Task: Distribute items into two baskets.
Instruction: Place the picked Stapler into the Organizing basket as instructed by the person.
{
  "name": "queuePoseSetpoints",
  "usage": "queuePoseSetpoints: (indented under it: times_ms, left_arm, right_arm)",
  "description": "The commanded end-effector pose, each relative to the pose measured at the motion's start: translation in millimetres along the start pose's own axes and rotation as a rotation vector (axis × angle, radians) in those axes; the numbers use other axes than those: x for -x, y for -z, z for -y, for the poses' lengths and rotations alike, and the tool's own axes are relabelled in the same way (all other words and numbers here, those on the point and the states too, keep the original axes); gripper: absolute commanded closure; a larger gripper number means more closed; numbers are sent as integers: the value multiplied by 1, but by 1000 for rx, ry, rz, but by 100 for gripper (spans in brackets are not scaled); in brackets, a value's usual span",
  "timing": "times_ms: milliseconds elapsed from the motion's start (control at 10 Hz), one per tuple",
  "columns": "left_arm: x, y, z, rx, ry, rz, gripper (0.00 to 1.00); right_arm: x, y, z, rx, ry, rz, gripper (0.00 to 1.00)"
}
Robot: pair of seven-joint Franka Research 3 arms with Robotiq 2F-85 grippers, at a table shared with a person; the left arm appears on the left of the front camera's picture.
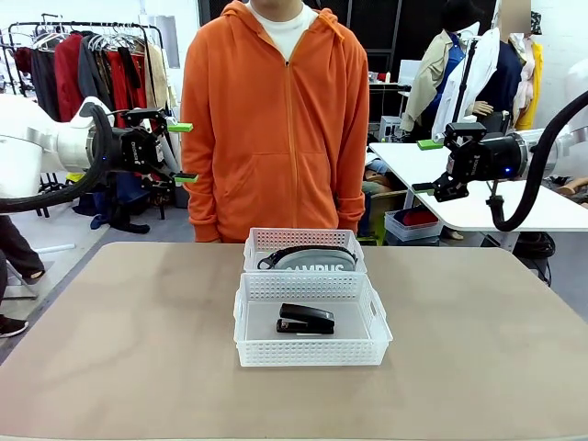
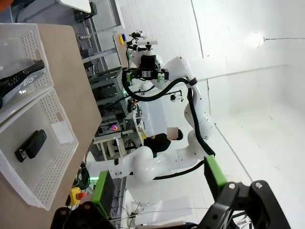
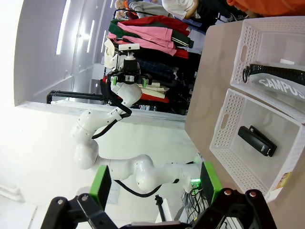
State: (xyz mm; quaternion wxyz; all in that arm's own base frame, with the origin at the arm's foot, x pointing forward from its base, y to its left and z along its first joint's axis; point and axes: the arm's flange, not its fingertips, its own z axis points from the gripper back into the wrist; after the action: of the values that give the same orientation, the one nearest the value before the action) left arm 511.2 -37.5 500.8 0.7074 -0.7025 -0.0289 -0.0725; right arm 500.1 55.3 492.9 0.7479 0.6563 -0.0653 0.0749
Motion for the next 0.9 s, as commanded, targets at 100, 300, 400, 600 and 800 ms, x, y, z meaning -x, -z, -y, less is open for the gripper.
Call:
queuePoseSetpoints:
  times_ms: [100, 300, 400, 600, 800]
  left_arm:
    - [0, 0, 1, 2, -7, 1, 0]
    - [0, 0, 1, 2, -7, 1, 0]
    - [0, 0, 1, 2, -7, 1, 0]
    - [0, 0, 1, 2, -7, 1, 0]
    - [0, 0, 1, 2, -7, 1, 0]
  right_arm:
    - [0, 0, -2, 2, -2, 8, 0]
    - [0, 0, -2, 2, -2, 8, 0]
    - [0, 0, -2, 2, -2, 8, 0]
    - [0, 0, -2, 2, -2, 8, 0]
    - [0, 0, -2, 2, -2, 8, 0]
